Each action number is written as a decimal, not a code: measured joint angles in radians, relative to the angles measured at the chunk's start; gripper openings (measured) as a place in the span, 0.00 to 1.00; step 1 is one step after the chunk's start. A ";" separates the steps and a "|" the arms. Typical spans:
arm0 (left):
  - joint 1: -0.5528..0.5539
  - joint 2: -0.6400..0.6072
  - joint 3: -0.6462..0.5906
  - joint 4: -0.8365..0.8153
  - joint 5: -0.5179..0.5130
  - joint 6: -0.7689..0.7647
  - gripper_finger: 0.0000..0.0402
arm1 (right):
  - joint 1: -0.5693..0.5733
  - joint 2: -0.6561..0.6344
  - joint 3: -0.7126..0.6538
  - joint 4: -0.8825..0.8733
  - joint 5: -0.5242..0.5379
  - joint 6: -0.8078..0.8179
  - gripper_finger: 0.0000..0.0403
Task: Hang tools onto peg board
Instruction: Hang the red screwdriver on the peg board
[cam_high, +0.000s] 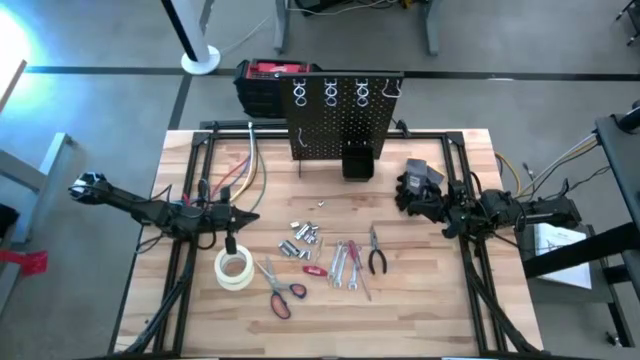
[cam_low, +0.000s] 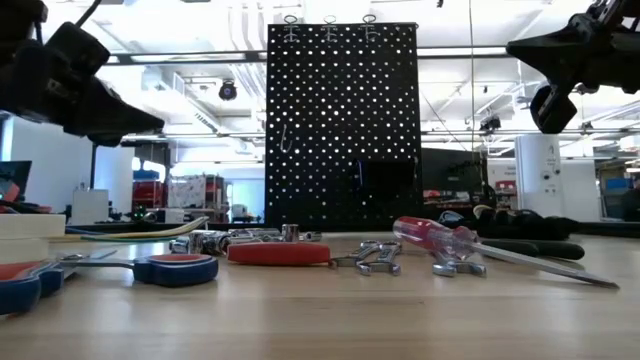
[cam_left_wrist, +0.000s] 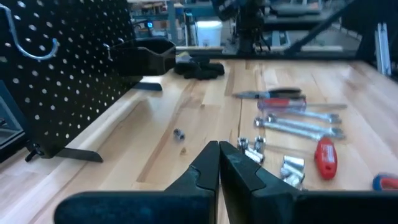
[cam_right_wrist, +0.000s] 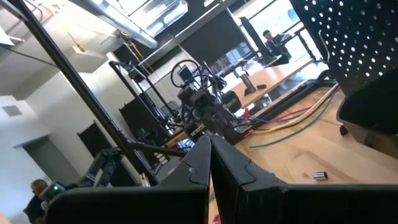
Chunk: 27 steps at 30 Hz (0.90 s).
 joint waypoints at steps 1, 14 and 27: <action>0.000 0.000 0.000 0.015 -0.003 -0.001 0.00 | 0.000 0.000 0.000 0.000 0.000 0.001 0.00; 0.000 0.000 0.000 0.349 -0.005 -0.092 0.00 | 0.000 0.001 0.000 0.003 0.062 0.114 0.00; 0.000 0.006 0.000 0.396 -0.006 0.011 0.00 | 0.009 0.122 0.000 -0.162 0.017 0.177 0.00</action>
